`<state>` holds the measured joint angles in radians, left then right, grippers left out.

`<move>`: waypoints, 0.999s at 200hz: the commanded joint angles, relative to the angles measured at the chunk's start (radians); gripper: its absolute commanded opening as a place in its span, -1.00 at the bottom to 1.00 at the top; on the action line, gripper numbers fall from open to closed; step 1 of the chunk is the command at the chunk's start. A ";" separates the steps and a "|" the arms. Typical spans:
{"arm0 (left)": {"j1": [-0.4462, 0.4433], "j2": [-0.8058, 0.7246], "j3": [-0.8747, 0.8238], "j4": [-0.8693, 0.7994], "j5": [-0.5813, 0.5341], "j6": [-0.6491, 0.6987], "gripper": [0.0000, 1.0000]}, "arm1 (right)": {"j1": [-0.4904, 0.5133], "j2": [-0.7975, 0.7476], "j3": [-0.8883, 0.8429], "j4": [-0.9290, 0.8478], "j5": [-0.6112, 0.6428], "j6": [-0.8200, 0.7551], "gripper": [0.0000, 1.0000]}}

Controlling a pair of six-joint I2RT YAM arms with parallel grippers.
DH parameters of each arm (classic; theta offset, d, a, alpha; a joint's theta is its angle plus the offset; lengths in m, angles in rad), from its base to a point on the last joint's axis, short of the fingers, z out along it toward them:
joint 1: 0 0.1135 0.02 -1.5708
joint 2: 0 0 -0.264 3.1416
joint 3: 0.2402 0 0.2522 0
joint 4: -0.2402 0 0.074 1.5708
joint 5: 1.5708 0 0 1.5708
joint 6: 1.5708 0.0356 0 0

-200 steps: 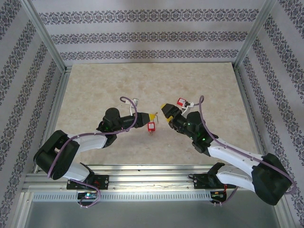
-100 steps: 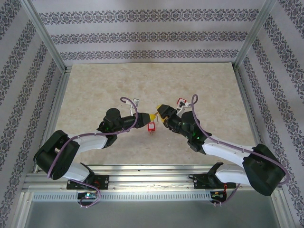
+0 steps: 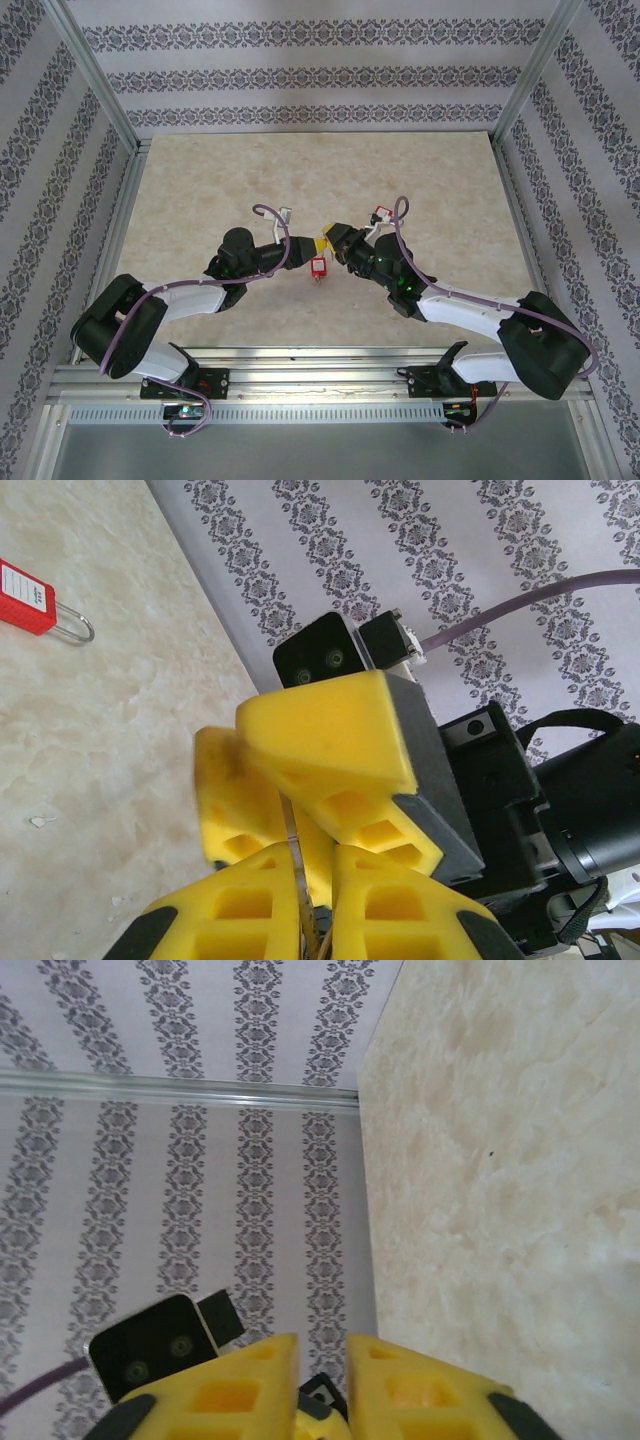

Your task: Unlock with the key

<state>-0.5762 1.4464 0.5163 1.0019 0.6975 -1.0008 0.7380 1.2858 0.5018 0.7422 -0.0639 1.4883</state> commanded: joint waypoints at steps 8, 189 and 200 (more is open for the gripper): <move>-0.014 -0.017 -0.002 0.012 -0.009 0.028 -1.00 | 0.013 0.014 0.036 0.042 0.000 0.012 -0.88; -0.004 -0.032 -0.071 0.068 -0.037 -0.015 -0.31 | 0.009 -0.007 0.006 0.019 0.011 0.016 -1.00; -0.003 -0.034 -0.074 0.066 -0.039 -0.015 -0.35 | 0.009 -0.008 0.004 0.019 0.009 0.013 -1.00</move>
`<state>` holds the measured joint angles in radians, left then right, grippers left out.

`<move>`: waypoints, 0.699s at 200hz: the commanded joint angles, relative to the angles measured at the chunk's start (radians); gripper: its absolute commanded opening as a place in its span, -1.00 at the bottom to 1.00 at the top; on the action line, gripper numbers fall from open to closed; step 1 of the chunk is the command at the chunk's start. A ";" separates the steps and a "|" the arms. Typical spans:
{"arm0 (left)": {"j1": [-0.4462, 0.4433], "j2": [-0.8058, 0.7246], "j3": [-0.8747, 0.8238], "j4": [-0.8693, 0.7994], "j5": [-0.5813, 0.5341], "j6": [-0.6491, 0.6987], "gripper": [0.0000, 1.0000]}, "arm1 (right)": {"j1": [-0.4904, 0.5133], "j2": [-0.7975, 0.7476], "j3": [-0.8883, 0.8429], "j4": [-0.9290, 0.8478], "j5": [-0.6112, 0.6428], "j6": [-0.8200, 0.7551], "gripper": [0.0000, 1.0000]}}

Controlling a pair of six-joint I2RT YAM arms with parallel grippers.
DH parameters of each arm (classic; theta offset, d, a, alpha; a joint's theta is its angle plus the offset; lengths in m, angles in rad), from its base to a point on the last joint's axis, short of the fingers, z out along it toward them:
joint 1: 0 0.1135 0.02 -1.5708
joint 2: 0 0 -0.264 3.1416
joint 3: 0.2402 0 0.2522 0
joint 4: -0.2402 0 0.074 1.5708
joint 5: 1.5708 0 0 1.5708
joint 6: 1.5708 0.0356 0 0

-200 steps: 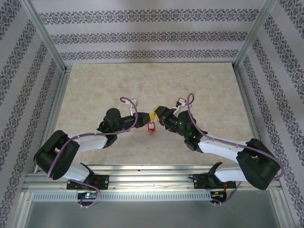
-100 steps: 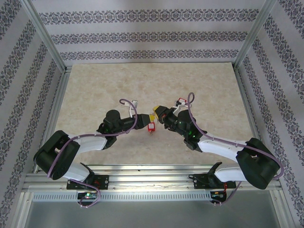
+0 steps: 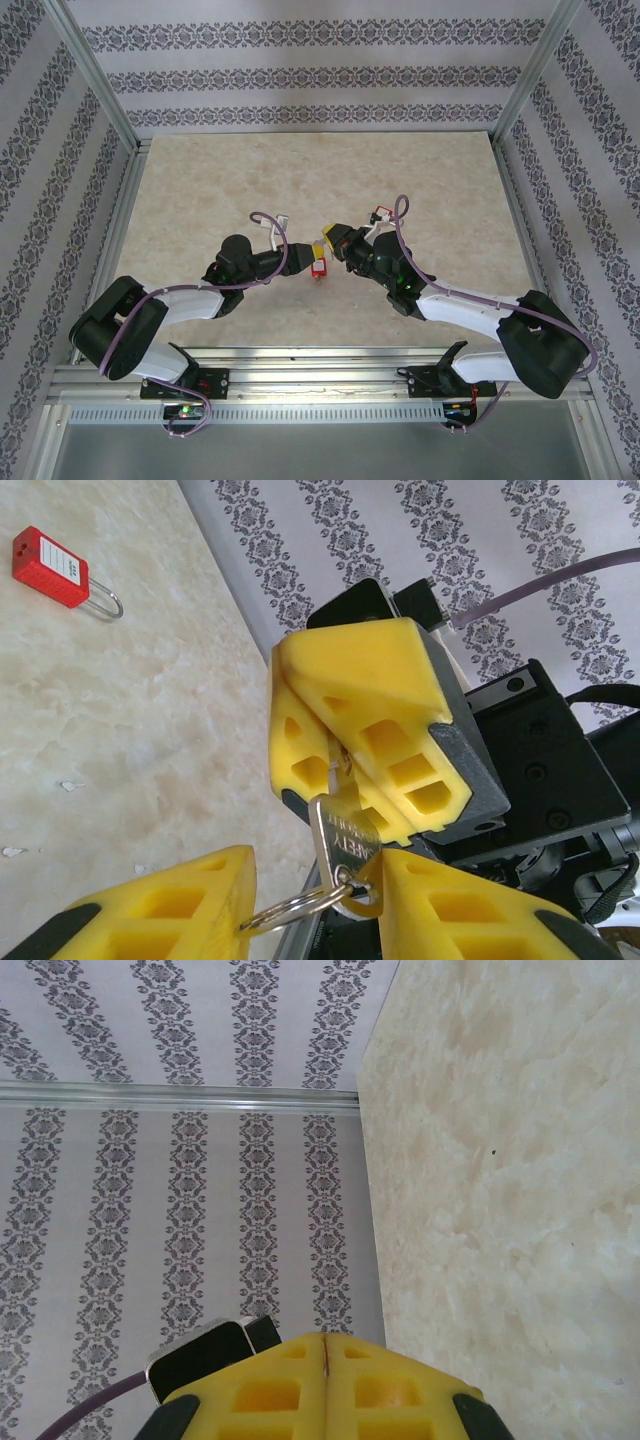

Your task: Unlock with the key

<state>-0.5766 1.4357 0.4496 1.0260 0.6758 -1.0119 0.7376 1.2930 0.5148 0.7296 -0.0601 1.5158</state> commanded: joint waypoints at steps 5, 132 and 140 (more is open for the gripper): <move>-0.001 -0.026 -0.009 0.042 -0.019 -0.004 -0.38 | 0.009 -0.015 -0.010 0.033 0.003 -0.014 -1.00; 0.021 -0.048 -0.012 -0.009 -0.011 0.020 -1.00 | -0.032 -0.090 -0.008 -0.088 -0.034 -0.102 -0.49; 0.031 -0.060 -0.012 -0.037 -0.004 0.035 -1.00 | -0.068 -0.134 0.008 -0.221 -0.057 -0.143 -0.16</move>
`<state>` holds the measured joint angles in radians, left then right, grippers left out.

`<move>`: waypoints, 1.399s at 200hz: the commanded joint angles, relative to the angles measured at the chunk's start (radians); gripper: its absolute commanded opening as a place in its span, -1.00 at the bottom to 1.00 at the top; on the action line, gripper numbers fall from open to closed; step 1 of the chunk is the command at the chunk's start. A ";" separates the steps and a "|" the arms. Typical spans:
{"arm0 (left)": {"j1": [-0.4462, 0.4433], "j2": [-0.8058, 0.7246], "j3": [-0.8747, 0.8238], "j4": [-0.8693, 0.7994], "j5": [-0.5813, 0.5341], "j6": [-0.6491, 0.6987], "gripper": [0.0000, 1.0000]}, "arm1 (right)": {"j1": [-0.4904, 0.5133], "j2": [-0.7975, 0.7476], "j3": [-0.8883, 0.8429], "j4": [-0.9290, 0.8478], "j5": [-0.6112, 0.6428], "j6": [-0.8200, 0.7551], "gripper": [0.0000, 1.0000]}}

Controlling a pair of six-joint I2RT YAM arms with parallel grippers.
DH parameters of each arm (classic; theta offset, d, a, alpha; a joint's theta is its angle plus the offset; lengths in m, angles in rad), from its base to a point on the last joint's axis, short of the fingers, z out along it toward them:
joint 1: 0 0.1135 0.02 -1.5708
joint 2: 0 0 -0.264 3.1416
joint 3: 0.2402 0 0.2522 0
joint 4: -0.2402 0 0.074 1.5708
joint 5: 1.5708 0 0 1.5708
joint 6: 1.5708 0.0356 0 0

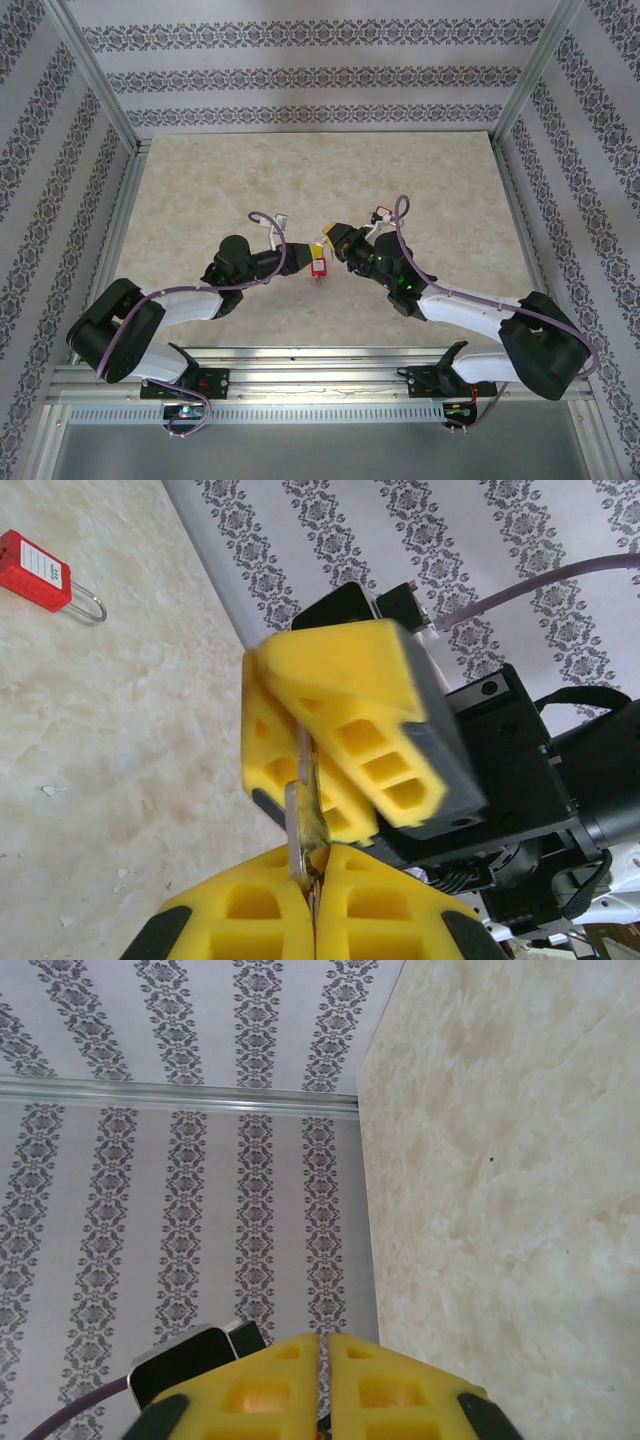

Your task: Unlock with the key

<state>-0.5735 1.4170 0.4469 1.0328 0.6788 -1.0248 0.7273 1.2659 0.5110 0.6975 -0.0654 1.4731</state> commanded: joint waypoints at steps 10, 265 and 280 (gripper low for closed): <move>0.044 -0.065 -0.007 -0.098 -0.002 0.082 -1.00 | -0.115 -0.167 0.065 -0.450 -0.064 -0.191 0.09; 0.272 -0.140 0.185 -0.647 0.291 0.412 -1.00 | -0.501 0.825 1.107 -1.470 0.015 -2.197 0.46; 0.275 -0.134 0.184 -0.640 0.291 0.408 -1.00 | -0.501 0.847 1.126 -1.478 0.028 -2.216 0.46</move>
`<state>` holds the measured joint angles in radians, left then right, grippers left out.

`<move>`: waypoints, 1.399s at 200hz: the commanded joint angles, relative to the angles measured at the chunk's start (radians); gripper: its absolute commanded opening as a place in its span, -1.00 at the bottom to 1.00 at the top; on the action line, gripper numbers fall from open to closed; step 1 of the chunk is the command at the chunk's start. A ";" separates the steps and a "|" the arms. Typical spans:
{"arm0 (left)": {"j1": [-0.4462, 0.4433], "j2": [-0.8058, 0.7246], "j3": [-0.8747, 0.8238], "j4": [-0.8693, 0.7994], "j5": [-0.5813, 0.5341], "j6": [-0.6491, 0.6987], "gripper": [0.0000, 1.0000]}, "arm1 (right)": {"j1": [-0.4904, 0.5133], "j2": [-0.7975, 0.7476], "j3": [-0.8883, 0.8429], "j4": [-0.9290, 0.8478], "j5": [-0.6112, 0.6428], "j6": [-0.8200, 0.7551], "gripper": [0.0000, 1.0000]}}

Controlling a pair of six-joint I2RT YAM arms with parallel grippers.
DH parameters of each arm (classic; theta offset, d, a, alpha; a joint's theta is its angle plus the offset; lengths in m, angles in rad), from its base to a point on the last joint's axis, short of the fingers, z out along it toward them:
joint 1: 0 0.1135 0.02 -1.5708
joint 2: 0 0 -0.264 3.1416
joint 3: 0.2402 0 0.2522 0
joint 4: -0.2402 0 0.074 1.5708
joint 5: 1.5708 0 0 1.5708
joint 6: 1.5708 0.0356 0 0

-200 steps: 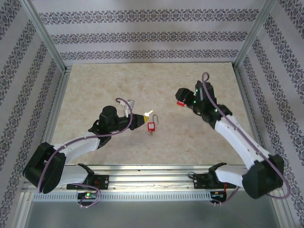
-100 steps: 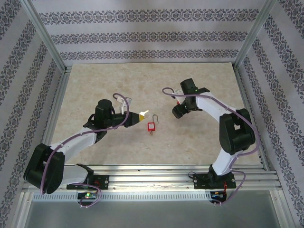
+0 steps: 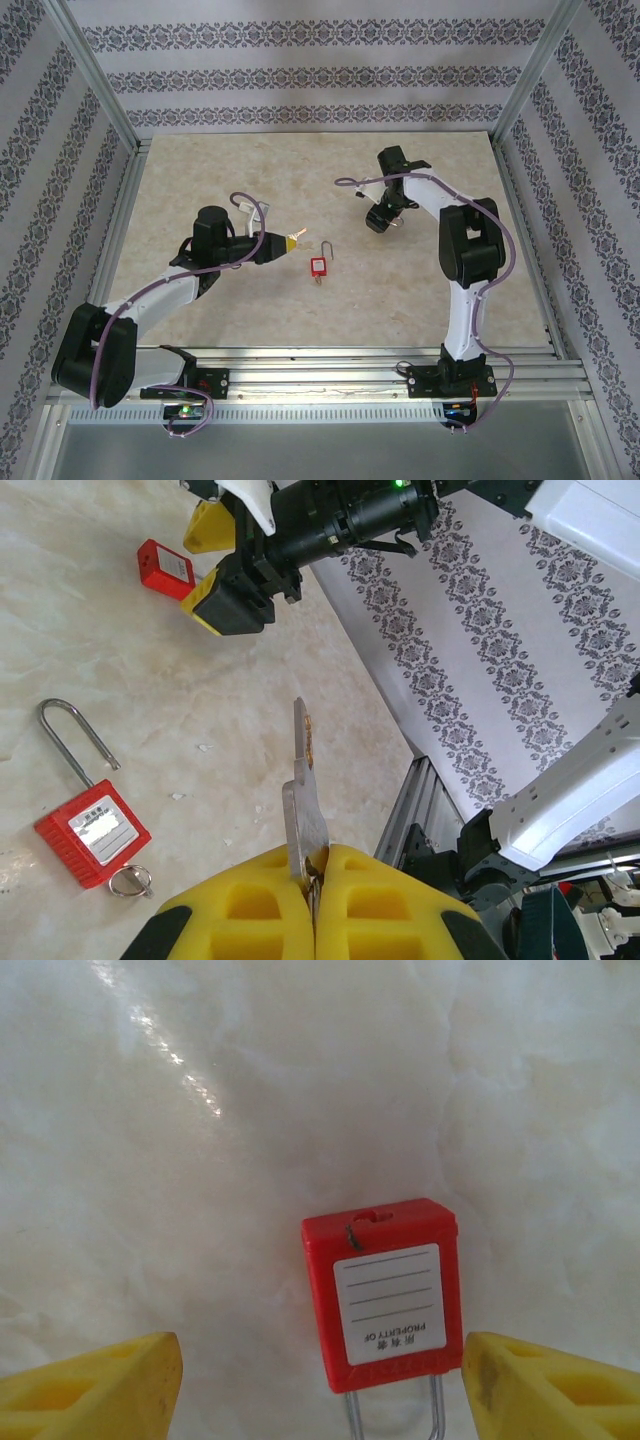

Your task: Unlock with the key

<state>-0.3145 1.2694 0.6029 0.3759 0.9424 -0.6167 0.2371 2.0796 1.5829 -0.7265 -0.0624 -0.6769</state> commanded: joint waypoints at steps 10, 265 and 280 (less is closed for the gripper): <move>0.018 0.017 0.027 0.019 0.027 -0.001 -1.00 | -0.013 0.048 0.065 -0.063 0.031 -0.080 0.46; 0.019 -0.120 0.024 -0.079 0.084 -0.086 -1.00 | 0.053 -0.294 -0.286 0.176 -0.013 -0.144 -0.82; 0.017 -0.126 0.020 -0.042 0.127 -0.141 -1.00 | 0.087 -0.439 -0.397 0.238 -0.064 -0.177 -0.83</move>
<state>-0.3054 1.1664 0.6140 0.2913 0.9848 -0.6720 0.2760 1.8454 1.2995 -0.6083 -0.0425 -0.8021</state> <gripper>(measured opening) 0.043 0.285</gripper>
